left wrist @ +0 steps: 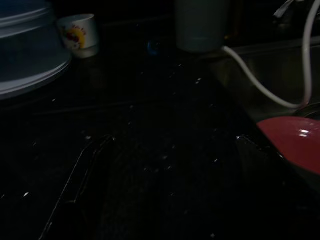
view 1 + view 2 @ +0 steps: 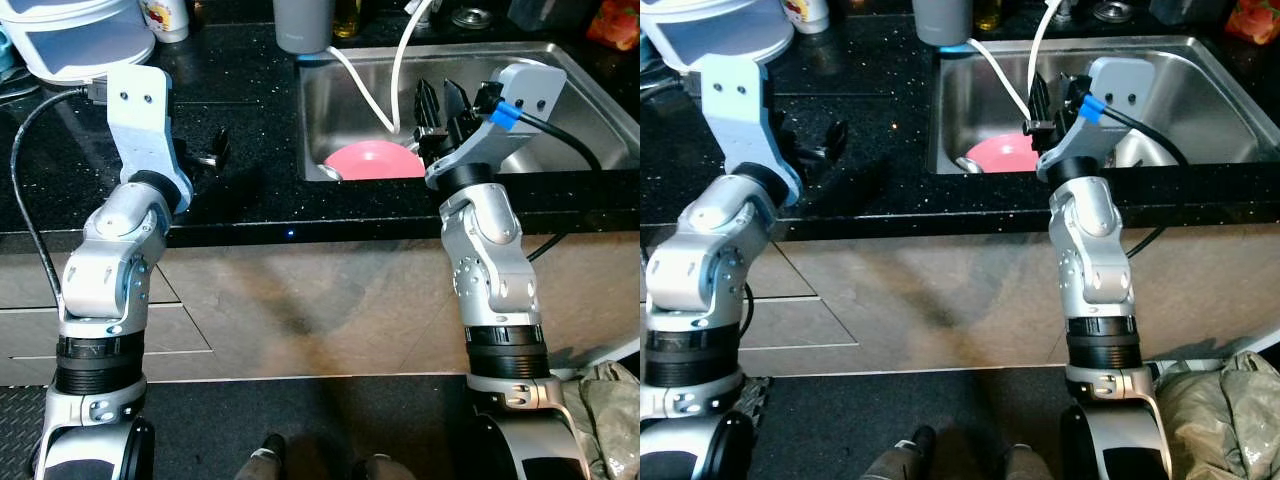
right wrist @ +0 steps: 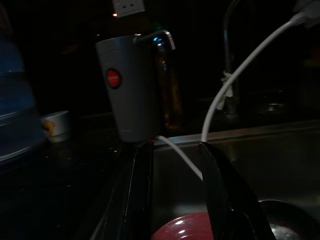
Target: Kitchen organization
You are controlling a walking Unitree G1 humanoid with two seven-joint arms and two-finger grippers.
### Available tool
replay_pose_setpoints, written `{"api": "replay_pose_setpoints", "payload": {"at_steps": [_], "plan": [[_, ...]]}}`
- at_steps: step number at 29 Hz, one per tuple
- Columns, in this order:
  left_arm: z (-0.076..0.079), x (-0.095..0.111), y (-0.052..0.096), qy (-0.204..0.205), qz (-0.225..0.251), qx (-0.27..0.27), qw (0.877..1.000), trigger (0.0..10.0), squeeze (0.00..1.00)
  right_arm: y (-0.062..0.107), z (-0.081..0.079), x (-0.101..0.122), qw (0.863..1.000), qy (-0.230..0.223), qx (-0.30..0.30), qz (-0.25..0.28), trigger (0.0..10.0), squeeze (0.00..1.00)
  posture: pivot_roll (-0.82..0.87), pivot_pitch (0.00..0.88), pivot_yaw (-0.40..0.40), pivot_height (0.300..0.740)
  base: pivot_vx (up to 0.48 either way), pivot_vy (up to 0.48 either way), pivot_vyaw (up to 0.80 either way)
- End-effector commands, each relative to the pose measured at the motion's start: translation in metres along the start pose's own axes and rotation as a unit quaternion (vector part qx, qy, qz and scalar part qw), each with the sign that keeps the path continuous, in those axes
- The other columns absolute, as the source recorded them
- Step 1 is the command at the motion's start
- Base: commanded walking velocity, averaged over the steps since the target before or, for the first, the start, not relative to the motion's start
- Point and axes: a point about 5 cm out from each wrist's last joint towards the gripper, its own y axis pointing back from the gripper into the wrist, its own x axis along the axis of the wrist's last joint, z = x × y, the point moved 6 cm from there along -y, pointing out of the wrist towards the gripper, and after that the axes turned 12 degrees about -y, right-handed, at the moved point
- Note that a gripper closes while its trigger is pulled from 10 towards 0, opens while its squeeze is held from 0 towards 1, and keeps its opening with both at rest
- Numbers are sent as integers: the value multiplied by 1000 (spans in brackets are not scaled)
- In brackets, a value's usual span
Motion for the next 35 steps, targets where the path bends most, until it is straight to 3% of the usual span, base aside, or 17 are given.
{"api": "replay_pose_setpoints", "payload": {"at_steps": [1,12,35], "plan": [[-5,5,1,-4,5,5,1000,10000,0,0,3,-3,1000,-8,-7,-4,10000,0,59,160,7,740,0,0,0],[-13,7,1,0,7,24,1000,10000,0,0,0,-3,1000,-12,0,-7,10000,0,59,166,1,740,22,0,0],[-12,12,1,8,16,21,1000,10000,0,-2,-4,-2,1000,-20,11,-6,10000,0,60,164,2,740,376,0,0]]}}
